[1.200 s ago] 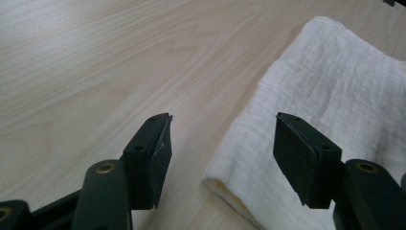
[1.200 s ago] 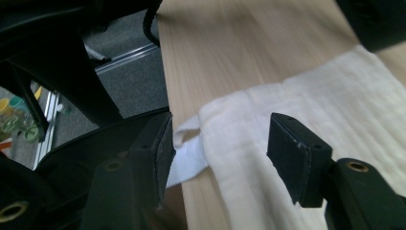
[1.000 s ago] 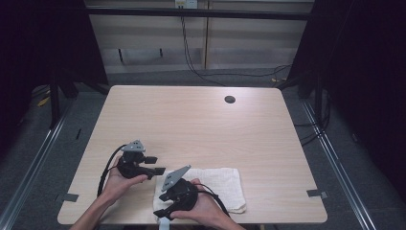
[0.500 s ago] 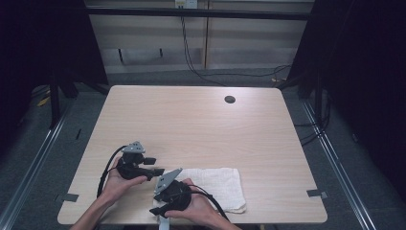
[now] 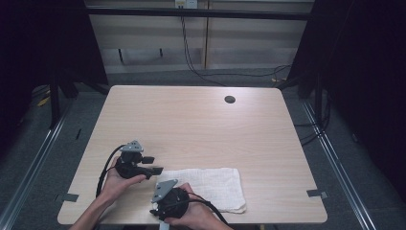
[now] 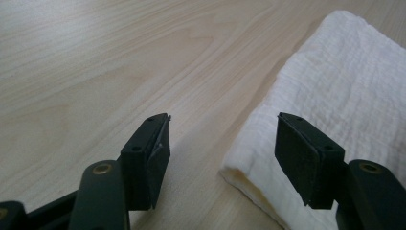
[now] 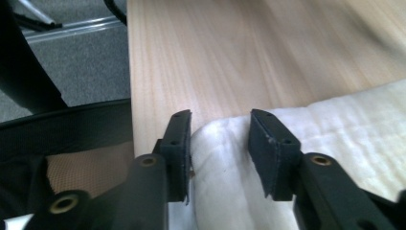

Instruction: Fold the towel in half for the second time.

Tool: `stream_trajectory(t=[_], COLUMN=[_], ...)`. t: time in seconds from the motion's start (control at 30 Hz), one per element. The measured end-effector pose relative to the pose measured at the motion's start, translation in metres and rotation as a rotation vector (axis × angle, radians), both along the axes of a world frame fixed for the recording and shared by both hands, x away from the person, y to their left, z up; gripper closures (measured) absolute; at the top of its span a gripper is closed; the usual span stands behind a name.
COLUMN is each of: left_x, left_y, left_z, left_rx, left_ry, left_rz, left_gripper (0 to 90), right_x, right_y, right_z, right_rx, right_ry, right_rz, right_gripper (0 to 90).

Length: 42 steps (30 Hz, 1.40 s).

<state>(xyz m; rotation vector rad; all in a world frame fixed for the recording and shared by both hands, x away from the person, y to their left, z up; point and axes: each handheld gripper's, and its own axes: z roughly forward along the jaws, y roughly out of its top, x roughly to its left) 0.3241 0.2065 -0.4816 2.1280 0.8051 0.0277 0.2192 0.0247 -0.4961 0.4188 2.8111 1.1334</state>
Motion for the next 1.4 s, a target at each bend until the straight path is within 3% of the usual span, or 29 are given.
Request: stream_trajectory(t=[0.17,0.27,0.37,0.53,0.7,0.87,1.03,1.13,1.2,1.3,1.4], left_x=[0.000,-0.001,-0.002,-0.003,-0.006,-0.006,-0.009,-0.014,-0.013,-0.008,-0.005], left_y=[0.000,-0.002,-0.006,-0.012,-0.016,-0.017,-0.021,-0.026,-0.026,-0.021,-0.016], left_z=[-0.002,-0.004,-0.009,-0.013,-0.014,-0.014,-0.014,-0.014,-0.014,-0.015,-0.013], left_rx=[0.022,0.032,0.052,0.078,0.093,0.104,0.111,0.127,0.123,0.082,0.034], left_ry=[0.011,0.009,0.025,0.032,0.014,-0.007,-0.015,-0.038,-0.013,0.042,0.064], left_rz=[-0.012,-0.046,-0.053,-0.084,-0.097,-0.108,-0.106,-0.143,-0.148,-0.133,-0.123], left_gripper=[36.6,44.7,42.3,44.6,47.3,58.4,60.9,77.0,83.8,85.8,86.1], right_x=[0.001,0.004,0.007,0.008,0.010,0.011,0.012,0.012,0.012,0.013,0.012], right_y=[-0.003,-0.004,-0.004,-0.004,-0.004,-0.004,-0.004,-0.004,-0.004,-0.005,-0.006], right_z=[-0.002,-0.001,-0.001,0.000,0.000,0.001,0.000,0.001,0.002,0.002,0.004], right_rx=[0.017,0.019,0.018,0.010,0.019,0.020,0.025,0.018,0.015,0.018,0.025], right_ry=[-0.008,-0.008,0.005,0.029,0.053,0.073,0.075,0.088,0.092,0.106,0.104], right_rz=[-0.003,-0.016,-0.036,-0.055,-0.068,-0.076,-0.073,-0.080,-0.080,-0.086,-0.085], right_gripper=[66.9,74.5,80.5,81.9,81.9,81.9,81.9,81.9,82.2,82.6,82.7])
